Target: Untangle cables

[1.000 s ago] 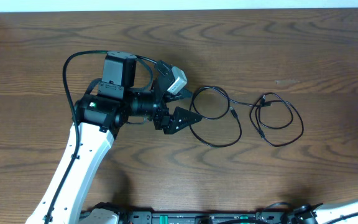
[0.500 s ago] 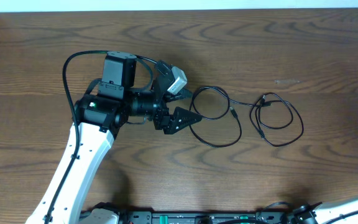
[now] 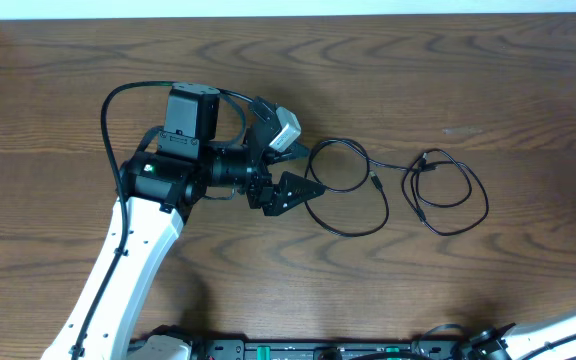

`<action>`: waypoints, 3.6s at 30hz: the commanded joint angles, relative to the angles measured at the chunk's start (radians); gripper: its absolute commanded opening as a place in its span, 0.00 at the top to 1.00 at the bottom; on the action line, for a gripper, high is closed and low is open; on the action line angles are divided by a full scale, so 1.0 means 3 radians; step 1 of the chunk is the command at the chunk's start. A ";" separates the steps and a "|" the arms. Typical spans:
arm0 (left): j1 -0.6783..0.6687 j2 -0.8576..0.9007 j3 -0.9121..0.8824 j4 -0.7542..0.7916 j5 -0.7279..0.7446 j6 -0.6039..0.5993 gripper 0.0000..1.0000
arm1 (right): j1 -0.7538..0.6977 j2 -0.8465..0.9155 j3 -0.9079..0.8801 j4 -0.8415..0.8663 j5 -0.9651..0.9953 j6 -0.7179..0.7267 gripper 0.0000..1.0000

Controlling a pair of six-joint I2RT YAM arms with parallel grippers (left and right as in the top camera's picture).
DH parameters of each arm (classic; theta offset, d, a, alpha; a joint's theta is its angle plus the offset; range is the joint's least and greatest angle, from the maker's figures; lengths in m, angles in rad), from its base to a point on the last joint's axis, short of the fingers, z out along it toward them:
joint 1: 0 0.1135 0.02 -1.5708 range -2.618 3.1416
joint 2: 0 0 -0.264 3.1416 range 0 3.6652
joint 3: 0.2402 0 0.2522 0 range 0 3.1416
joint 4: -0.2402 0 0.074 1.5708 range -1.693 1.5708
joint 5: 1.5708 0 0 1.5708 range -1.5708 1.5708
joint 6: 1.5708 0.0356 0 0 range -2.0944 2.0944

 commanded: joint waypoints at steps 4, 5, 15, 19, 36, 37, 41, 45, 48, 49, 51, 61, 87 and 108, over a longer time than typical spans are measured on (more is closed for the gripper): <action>-0.0005 0.0003 -0.0019 -0.0018 0.0020 0.0081 0.18 | -0.0010 -0.0004 -0.0020 -0.0053 -0.0008 -0.0011 0.31; -0.0005 0.0003 -0.0019 -0.0018 0.0019 0.0083 0.18 | -0.0006 -0.0004 -0.0020 -0.0047 -0.0085 -0.0014 0.26; -0.0005 0.0003 -0.0019 -0.0025 0.0020 0.0081 0.18 | 0.0173 -0.0033 -0.0019 0.0022 -0.0493 -0.0304 0.01; -0.0005 0.0003 -0.0019 -0.0025 0.0020 0.0083 0.18 | 0.0299 -0.0126 -0.0018 0.0079 -0.0813 -0.0427 0.01; -0.0004 0.0003 -0.0019 -0.0112 0.0045 0.0081 0.18 | 0.0551 -0.1050 -0.0020 -0.0287 -0.0446 -0.0094 0.01; -0.0004 0.0003 -0.0019 -0.0100 0.0045 0.0081 0.18 | 0.0567 -0.1044 -0.0022 -0.0298 -0.0757 -0.0292 0.01; -0.0004 -0.0041 -0.0019 -0.0074 -0.0327 0.0072 0.17 | 0.0720 -0.1085 -0.0022 -0.0411 -0.2828 -0.1918 0.01; -0.0004 -0.0196 -0.0019 -0.0050 -0.1069 -0.0244 0.09 | 0.0937 -0.1122 -0.0022 -0.0523 -0.2730 -0.1883 0.01; -0.0004 -0.0266 -0.0019 -0.0048 -0.1414 -0.0427 0.04 | 0.1147 -0.1120 -0.0022 -0.0529 -0.2242 -0.1500 0.01; -0.0004 -0.0275 -0.0019 -0.0048 -0.1511 -0.0502 0.02 | 0.1222 -0.1120 -0.0022 -0.0530 -0.2186 -0.1436 0.01; -0.0004 -0.0272 -0.0019 -0.0027 -0.1710 -0.0690 0.00 | 0.1428 -0.1122 -0.0022 -0.0573 -0.2176 -0.1354 0.01; -0.0004 -0.0225 -0.0019 -0.0052 -0.2714 -0.1822 0.02 | 0.2679 -0.1120 -0.0022 -0.1026 -0.1007 -0.0389 0.01; -0.0004 -0.0225 -0.0019 -0.0547 -0.3471 -0.2097 0.02 | 0.4046 -0.1508 -0.1850 0.0121 -0.0127 0.0500 0.01; -0.0004 -0.0225 -0.0019 -0.0320 -0.2574 -0.1578 0.02 | 0.3880 -0.2218 -0.3057 0.1153 -0.2037 -0.1161 0.01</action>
